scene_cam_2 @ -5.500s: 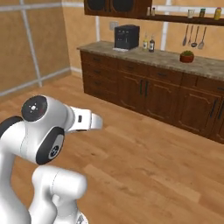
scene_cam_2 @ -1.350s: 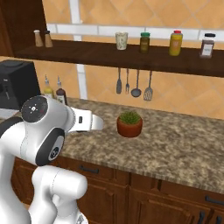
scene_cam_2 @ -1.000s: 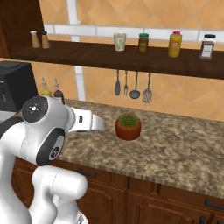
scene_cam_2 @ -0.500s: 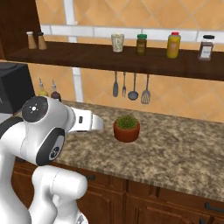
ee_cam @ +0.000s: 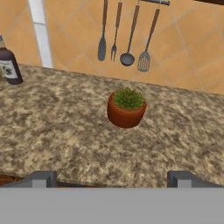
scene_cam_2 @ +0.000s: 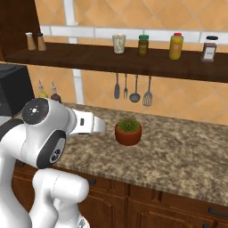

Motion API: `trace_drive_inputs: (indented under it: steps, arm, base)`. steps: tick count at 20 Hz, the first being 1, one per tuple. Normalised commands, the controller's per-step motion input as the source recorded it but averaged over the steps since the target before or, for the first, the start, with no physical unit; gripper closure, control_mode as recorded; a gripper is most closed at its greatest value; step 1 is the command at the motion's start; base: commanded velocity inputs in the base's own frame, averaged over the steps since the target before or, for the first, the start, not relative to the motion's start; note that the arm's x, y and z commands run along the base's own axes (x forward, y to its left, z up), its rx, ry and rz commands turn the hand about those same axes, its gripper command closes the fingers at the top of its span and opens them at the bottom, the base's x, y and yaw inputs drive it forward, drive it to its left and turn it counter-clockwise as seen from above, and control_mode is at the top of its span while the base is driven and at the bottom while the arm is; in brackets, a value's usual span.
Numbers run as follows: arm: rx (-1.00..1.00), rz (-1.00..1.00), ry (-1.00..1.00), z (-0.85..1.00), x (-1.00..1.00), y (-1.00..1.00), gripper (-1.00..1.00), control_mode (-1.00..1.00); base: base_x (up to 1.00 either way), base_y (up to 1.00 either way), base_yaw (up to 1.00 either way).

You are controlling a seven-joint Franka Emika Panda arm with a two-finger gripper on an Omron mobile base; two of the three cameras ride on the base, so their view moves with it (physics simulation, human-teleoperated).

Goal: Gather all objects into one cabinet and sort the glasses and bowls to opposite sides.

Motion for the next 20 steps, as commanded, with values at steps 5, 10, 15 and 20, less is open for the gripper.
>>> trace_drive_inputs:
  steps: [5,10,15,20]
  arm:
    - [0.0,0.0,0.0,0.0,0.0,0.0,-1.0,1.0]
    - [-0.12,0.0,-0.16,0.22,-0.39,0.29,-1.0,-1.0]
    - [-0.09,-0.03,-0.23,0.72,-0.34,0.3,-1.0,-1.0]
    - [-0.02,-0.01,-0.22,0.98,-0.29,0.18,-1.0,-1.0]
  base:
    - [-0.04,0.11,0.0]
    - [-0.06,0.07,0.0]
    - [0.0,0.0,0.0]
    - [0.0,0.0,0.0]
